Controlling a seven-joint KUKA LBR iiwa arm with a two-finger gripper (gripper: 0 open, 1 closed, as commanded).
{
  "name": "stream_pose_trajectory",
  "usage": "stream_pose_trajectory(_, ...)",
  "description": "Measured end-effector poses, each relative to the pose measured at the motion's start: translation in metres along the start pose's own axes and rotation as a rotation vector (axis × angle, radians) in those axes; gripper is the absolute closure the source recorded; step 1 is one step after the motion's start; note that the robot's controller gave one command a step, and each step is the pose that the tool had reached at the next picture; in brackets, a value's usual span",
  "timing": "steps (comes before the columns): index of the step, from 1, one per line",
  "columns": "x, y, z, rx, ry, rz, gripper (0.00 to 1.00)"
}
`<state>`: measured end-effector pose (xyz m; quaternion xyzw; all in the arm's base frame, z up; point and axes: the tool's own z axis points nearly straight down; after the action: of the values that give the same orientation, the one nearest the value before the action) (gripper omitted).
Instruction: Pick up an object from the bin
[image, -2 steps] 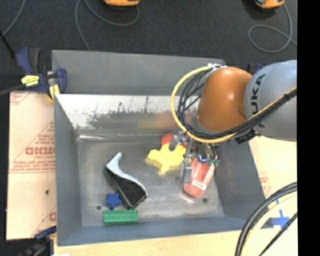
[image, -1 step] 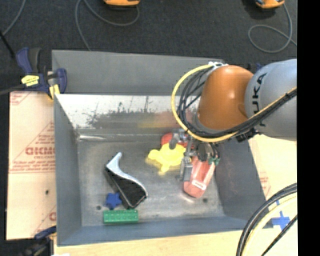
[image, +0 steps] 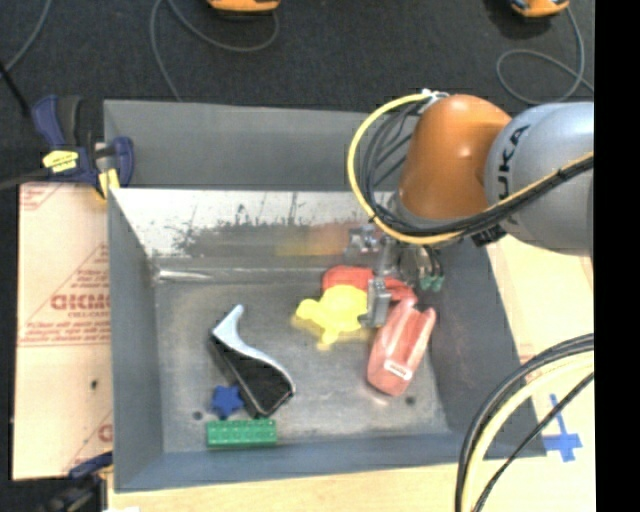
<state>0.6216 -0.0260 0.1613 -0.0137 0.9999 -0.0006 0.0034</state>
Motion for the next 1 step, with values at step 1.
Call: stream_pose_trajectory(1,0.0391,-0.0261,0.0457,0.000,0.008,-0.022,1.00)
